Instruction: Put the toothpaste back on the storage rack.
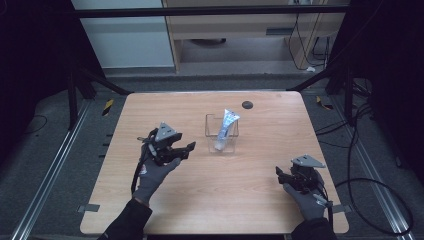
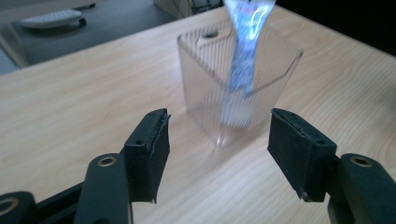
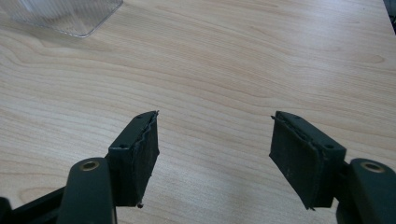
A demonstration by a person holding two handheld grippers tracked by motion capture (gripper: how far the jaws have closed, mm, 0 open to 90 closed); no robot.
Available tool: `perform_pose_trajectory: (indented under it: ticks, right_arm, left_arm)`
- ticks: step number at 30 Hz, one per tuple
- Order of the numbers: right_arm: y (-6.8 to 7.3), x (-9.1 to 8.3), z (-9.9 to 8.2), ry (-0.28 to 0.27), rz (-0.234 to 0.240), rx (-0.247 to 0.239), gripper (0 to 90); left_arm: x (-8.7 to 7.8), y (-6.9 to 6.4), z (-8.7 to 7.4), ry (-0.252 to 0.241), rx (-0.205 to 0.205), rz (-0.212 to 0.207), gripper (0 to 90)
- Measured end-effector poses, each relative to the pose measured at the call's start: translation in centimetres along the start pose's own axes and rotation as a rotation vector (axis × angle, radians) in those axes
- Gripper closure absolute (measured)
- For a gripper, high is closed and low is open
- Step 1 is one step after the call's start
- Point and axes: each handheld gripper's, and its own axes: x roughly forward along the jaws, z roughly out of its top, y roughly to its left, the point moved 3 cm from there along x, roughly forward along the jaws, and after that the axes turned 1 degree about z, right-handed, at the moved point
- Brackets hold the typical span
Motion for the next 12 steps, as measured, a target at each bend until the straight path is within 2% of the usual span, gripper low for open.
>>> perform_pose_trajectory:
  ticks: [1,2,6,9,12]
  right_arm:
    - [0.0,0.0,0.0,0.0,-0.001,0.0,32.0]
    - [0.0,0.0,0.0,0.0,-0.001,0.0,32.0]
    - [-0.1,0.1,-0.1,0.002,-0.006,-0.005,31.8]
    - [-0.1,0.1,-0.1,0.002,-0.006,-0.008,31.4]
    - [-0.1,0.0,-0.1,0.0,-0.008,-0.008,31.0]
  left_arm:
    - [-0.5,0.6,-1.4,0.015,-0.016,0.012,36.5]
    - [-0.5,0.6,-1.4,0.015,-0.016,0.012,36.4]
    - [-1.1,1.9,-4.0,0.044,-0.061,0.04,36.3]
    - [-1.3,2.8,-5.6,0.078,-0.069,0.069,36.1]
    - [-1.5,3.7,-6.5,0.092,-0.089,0.089,35.6]
